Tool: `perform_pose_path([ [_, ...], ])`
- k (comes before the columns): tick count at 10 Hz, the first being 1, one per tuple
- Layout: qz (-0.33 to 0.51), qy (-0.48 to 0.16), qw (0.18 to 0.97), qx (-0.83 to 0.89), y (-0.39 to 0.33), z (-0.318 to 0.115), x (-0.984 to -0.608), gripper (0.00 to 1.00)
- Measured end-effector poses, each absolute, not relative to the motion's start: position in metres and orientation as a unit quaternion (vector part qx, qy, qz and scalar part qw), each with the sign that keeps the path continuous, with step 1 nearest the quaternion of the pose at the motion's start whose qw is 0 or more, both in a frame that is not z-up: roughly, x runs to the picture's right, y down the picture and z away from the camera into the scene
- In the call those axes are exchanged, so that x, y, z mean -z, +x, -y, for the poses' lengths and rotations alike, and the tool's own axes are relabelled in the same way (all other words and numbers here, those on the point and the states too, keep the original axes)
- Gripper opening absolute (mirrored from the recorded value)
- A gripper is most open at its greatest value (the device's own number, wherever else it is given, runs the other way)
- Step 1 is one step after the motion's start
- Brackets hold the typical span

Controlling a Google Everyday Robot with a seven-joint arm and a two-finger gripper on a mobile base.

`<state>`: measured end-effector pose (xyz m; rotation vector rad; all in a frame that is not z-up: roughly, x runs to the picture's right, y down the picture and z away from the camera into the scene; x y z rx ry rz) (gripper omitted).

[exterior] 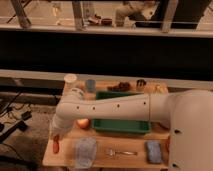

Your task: Place pepper in table surface

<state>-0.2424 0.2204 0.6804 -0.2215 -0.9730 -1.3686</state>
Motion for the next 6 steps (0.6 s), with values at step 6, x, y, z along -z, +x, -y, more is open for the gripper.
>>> perform_pose_path([
  [6,0.437,-0.129,0.658,0.599,-0.236,-0.254,-0.706,0.06],
])
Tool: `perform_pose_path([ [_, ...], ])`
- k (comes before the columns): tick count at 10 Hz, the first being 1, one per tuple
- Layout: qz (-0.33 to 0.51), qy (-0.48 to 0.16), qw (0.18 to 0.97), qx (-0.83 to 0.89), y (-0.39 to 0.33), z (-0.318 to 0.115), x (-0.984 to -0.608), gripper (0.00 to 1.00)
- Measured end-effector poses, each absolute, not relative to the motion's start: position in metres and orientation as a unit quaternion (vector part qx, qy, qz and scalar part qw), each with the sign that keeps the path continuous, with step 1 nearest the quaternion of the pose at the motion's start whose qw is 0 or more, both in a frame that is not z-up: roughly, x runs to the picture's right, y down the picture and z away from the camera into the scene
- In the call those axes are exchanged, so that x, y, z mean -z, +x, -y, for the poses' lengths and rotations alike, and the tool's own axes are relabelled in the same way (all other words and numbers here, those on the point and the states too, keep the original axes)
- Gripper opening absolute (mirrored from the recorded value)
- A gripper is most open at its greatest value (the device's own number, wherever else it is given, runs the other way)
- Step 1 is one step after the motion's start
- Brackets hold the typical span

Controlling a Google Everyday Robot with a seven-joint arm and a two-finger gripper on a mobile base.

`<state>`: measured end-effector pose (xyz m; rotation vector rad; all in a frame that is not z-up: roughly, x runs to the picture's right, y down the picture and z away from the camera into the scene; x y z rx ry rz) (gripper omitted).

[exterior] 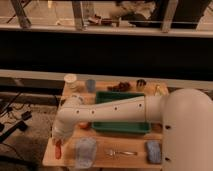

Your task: Place pepper in table surface

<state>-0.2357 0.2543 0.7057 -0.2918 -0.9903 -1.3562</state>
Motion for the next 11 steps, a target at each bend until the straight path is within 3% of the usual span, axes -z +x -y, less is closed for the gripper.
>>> perform_pose_path([
  [8,0.445,-0.151,0.652,0.594,-0.232,-0.278,-0.726,0.07],
  [9,0.445,-0.151,0.652,0.594,-0.232,-0.277,-0.726,0.12],
  [11,0.445,-0.151,0.652,0.594,-0.232,-0.277,-0.726,0.34],
])
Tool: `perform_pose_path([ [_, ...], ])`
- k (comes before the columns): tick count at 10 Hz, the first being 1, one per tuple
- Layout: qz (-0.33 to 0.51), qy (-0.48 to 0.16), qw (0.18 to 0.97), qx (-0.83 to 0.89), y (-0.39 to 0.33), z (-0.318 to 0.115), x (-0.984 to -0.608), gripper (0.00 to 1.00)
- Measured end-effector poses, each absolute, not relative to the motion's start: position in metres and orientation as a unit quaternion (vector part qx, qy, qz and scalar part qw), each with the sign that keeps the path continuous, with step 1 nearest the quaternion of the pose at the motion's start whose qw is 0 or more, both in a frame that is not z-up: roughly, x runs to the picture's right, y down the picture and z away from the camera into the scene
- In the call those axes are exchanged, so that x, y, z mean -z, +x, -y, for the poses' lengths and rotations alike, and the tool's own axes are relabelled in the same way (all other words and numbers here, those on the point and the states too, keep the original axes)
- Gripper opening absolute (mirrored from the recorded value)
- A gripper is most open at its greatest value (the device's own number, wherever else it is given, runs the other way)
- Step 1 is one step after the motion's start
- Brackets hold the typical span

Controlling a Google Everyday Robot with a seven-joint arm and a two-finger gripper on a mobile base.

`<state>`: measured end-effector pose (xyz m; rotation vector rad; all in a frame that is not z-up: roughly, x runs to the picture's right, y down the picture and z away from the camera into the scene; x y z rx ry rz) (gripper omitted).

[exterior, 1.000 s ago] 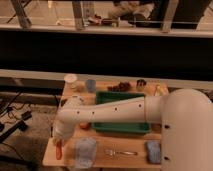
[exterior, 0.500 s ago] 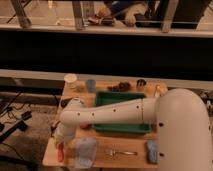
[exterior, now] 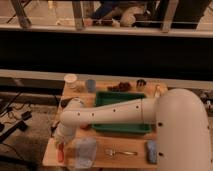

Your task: Place pepper in table surface

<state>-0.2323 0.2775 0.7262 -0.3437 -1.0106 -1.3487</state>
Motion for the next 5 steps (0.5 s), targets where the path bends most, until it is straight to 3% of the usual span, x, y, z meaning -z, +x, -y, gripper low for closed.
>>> perform_pose_path([
  [5,0.445,-0.151,0.653,0.594,-0.2323,-0.2774,-0.7262,0.78],
])
